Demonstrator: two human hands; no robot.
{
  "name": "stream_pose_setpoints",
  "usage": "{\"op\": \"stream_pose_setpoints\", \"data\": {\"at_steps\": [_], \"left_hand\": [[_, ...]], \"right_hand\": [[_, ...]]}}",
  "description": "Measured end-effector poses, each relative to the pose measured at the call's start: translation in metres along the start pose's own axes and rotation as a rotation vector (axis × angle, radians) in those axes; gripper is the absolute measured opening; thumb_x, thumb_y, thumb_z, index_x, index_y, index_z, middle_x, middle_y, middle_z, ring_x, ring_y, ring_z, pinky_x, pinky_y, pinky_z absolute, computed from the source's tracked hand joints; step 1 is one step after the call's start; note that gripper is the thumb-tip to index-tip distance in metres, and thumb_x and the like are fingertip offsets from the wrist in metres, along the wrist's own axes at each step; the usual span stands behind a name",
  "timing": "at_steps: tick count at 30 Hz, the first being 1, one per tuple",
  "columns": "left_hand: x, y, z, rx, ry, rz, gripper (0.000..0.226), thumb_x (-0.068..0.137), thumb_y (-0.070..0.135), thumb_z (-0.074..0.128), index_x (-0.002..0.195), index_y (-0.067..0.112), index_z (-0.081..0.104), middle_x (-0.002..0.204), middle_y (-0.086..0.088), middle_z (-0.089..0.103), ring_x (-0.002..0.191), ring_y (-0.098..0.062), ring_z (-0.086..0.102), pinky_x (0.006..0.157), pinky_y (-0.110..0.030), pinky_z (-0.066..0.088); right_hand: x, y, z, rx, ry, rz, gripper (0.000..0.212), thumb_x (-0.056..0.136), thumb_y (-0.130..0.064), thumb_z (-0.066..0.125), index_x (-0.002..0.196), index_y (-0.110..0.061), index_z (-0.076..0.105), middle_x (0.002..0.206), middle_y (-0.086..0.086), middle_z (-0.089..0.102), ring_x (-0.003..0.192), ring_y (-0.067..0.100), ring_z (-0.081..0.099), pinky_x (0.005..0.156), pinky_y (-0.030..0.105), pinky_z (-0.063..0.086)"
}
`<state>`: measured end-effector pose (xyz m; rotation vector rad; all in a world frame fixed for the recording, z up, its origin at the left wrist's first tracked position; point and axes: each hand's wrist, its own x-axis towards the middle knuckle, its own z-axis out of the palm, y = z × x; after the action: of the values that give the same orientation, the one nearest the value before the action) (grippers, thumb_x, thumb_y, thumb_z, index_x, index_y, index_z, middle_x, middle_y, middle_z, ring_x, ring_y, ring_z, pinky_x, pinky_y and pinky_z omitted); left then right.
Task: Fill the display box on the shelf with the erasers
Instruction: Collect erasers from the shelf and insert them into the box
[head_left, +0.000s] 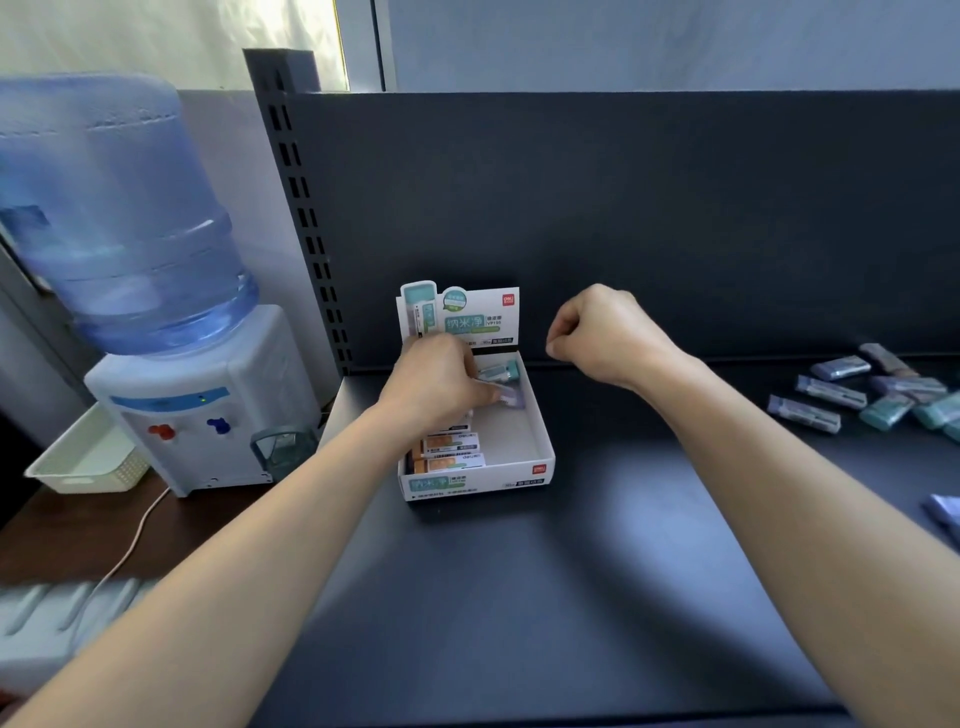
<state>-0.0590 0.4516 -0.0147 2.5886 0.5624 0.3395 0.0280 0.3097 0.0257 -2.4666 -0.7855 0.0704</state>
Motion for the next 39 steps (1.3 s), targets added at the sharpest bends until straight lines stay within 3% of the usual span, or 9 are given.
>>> {"op": "stream_pose_setpoints", "data": {"at_steps": [4, 10, 13, 21, 26, 31, 34, 39], "left_hand": [[0.001, -0.001, 0.002, 0.031, 0.052, 0.025, 0.035, 0.07, 0.04, 0.074, 0.08, 0.007, 0.074, 0.085, -0.011, 0.067, 0.093, -0.031, 0.057, 0.066, -0.029, 0.037], [-0.001, -0.005, 0.002, -0.064, 0.088, 0.016, 0.032, 0.073, 0.038, 0.074, 0.072, 0.007, 0.073, 0.076, -0.01, 0.069, 0.085, -0.027, 0.059, 0.064, -0.028, 0.038], [-0.003, -0.007, 0.003, -0.077, 0.065, 0.016, 0.03, 0.074, 0.037, 0.074, 0.073, 0.006, 0.073, 0.076, -0.01, 0.07, 0.081, -0.026, 0.062, 0.067, -0.032, 0.047], [0.001, -0.007, -0.004, 0.024, -0.054, 0.048, 0.018, 0.079, 0.024, 0.069, 0.089, 0.011, 0.076, 0.089, -0.008, 0.073, 0.089, -0.025, 0.064, 0.075, -0.032, 0.052], [0.004, -0.004, -0.003, 0.069, -0.016, 0.027, 0.023, 0.075, 0.027, 0.074, 0.091, 0.011, 0.075, 0.092, -0.007, 0.071, 0.088, -0.025, 0.064, 0.072, -0.032, 0.052], [0.009, 0.007, -0.006, 0.237, -0.066, 0.03, 0.037, 0.073, 0.032, 0.076, 0.101, 0.008, 0.065, 0.091, -0.006, 0.061, 0.087, -0.025, 0.061, 0.068, -0.033, 0.049], [0.009, 0.012, -0.003, 0.306, -0.053, 0.059, 0.037, 0.078, 0.026, 0.073, 0.108, 0.008, 0.059, 0.104, -0.01, 0.061, 0.097, -0.028, 0.06, 0.069, -0.035, 0.046], [0.012, 0.002, -0.003, 0.13, -0.149, 0.03, 0.039, 0.071, 0.032, 0.077, 0.103, 0.012, 0.069, 0.1, -0.004, 0.069, 0.09, -0.024, 0.063, 0.078, -0.037, 0.055]], "right_hand": [[-0.003, -0.002, 0.001, 0.004, 0.002, 0.01, 0.013, 0.085, -0.011, 0.061, 0.08, -0.015, 0.072, 0.094, 0.008, 0.068, 0.088, 0.026, 0.063, 0.066, 0.025, 0.042], [-0.008, 0.002, 0.001, 0.009, 0.019, 0.057, 0.012, 0.086, -0.013, 0.062, 0.086, -0.013, 0.074, 0.094, 0.008, 0.067, 0.09, 0.026, 0.064, 0.067, 0.025, 0.043], [-0.01, 0.004, 0.005, 0.013, 0.024, 0.077, 0.013, 0.085, -0.013, 0.062, 0.086, -0.013, 0.074, 0.092, 0.008, 0.067, 0.087, 0.025, 0.063, 0.067, 0.024, 0.041], [-0.012, -0.004, 0.015, 0.029, 0.004, 0.099, 0.011, 0.085, -0.014, 0.063, 0.081, -0.016, 0.073, 0.089, 0.005, 0.064, 0.08, 0.021, 0.06, 0.066, 0.024, 0.04], [-0.011, -0.008, 0.019, 0.026, -0.069, 0.146, 0.016, 0.081, -0.011, 0.068, 0.067, -0.017, 0.063, 0.081, 0.008, 0.067, 0.07, 0.023, 0.064, 0.066, 0.028, 0.052], [-0.007, -0.013, 0.021, 0.119, -0.129, 0.196, 0.01, 0.08, 0.001, 0.064, 0.08, -0.004, 0.072, 0.079, 0.015, 0.07, 0.076, 0.027, 0.072, 0.078, 0.039, 0.06], [-0.008, -0.014, 0.021, 0.136, -0.135, 0.195, 0.009, 0.079, 0.002, 0.066, 0.081, -0.003, 0.073, 0.079, 0.015, 0.068, 0.08, 0.029, 0.072, 0.08, 0.041, 0.06], [-0.007, -0.012, 0.022, 0.137, -0.132, 0.201, 0.017, 0.08, 0.003, 0.064, 0.07, -0.01, 0.068, 0.078, 0.013, 0.068, 0.075, 0.027, 0.071, 0.079, 0.038, 0.06]]}}
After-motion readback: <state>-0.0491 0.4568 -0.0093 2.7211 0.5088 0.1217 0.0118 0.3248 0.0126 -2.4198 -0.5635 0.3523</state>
